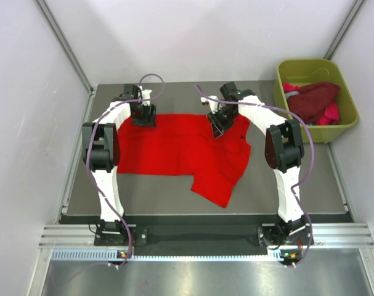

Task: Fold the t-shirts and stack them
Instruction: Fold the tshirt

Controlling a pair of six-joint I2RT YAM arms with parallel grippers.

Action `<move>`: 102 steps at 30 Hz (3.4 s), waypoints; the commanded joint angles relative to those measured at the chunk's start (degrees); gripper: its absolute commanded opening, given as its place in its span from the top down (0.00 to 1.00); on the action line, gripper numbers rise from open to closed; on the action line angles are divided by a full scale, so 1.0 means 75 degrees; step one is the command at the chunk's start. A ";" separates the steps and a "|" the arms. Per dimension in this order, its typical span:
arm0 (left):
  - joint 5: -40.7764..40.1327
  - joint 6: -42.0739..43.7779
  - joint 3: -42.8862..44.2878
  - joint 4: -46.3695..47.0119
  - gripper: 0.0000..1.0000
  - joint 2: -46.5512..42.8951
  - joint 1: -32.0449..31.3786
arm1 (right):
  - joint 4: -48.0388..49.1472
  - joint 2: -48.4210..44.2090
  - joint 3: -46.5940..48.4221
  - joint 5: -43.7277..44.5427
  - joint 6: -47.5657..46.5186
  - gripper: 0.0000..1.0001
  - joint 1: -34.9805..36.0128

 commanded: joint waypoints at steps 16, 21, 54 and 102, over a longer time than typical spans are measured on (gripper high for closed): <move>-0.0248 0.0107 0.0170 -0.0148 0.34 0.0030 -0.0051 | 0.0743 0.0379 0.0183 0.1405 0.0209 0.67 -0.1174; -0.0471 0.0084 0.0240 -0.0253 0.34 0.0217 -0.0039 | 0.0731 0.0836 0.0277 0.1581 0.0186 0.67 -0.1385; -0.0602 0.0224 0.3697 -0.0570 0.32 0.1954 0.0125 | 0.1411 0.1708 0.2375 0.2799 0.0010 0.67 -0.1843; -0.1596 0.0224 -0.2303 0.0239 0.23 -0.2911 0.0933 | 0.2337 -0.5409 -0.6356 0.0491 -0.1713 0.65 0.3031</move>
